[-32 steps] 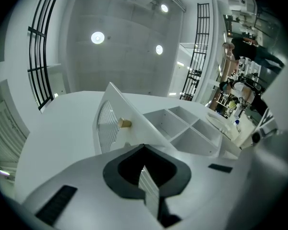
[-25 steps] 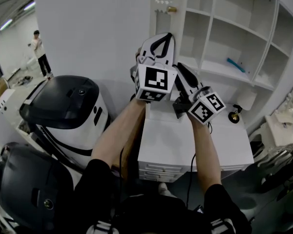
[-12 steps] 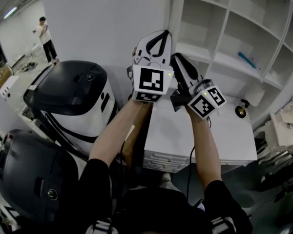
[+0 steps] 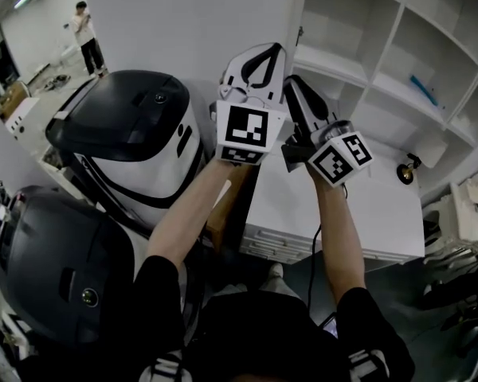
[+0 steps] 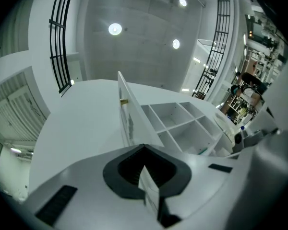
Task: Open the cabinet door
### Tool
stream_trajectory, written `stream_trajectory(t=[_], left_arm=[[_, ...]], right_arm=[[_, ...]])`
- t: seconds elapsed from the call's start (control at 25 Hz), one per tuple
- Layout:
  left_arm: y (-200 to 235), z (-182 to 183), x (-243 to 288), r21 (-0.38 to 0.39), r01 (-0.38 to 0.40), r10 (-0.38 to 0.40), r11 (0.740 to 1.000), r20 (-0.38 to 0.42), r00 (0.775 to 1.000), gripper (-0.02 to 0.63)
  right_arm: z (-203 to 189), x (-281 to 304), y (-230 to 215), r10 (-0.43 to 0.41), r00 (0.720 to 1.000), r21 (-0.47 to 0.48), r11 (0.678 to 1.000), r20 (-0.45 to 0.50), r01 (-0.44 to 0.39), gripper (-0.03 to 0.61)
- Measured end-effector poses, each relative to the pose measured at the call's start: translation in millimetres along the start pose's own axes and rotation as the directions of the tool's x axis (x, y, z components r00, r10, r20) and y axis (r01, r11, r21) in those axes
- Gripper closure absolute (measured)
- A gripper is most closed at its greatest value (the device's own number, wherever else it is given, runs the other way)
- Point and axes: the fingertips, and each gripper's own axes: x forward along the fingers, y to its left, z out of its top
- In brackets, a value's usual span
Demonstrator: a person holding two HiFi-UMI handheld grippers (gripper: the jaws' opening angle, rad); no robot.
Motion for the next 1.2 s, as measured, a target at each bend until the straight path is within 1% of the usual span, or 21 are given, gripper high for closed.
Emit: stream_trajectory(t=[0.16,0.32,0.52,0.68,0.8,0.88,1.04,1.2], left_arm=[[-6,-18,-9,-0.144,0.015,-0.02,0.989,-0.031,0.999,0.604],[-18,-37,-31,-0.217,0.018,-0.031,0.976,-0.057,0.998,0.604],[-41,-59,-60,-0.244,0.046,-0.068,0.969,-0.082,0.994,0.604],[-55,-80,-79,-0.203,0.076,-0.1,0.976,-0.11,0.989,0.604],[-75,-96,-90,-0.199,0.104,-0.134,0.974,-0.145,0.98,0.604],[-94,-106,-97,-0.203,0.119,-0.155,0.972,-0.174,0.972,0.604],[-129,-132,-107,-0.249,0.111,-0.174,0.962,-0.246,0.953,0.604],[-154,-160,-122,-0.32,0.092,-0.196,0.943,-0.312,0.93,0.604]], right_arm=[[-3,-6,-1,-0.042,0.999,-0.026,0.999,-0.011,0.041,0.535],[-9,-23,-5,-0.134,0.991,-0.097,0.987,-0.029,0.131,0.535],[-13,-53,-12,-0.215,0.975,-0.169,0.965,-0.06,0.203,0.537],[-25,-78,-16,-0.276,0.956,-0.222,0.943,-0.097,0.25,0.537],[-38,-98,-17,-0.321,0.936,-0.277,0.921,-0.143,0.273,0.537],[-48,-115,-18,-0.356,0.918,-0.315,0.904,-0.177,0.29,0.537],[-68,-147,-21,-0.429,0.872,-0.375,0.868,-0.235,0.325,0.537],[-92,-176,-22,-0.485,0.821,-0.427,0.839,-0.302,0.339,0.54]])
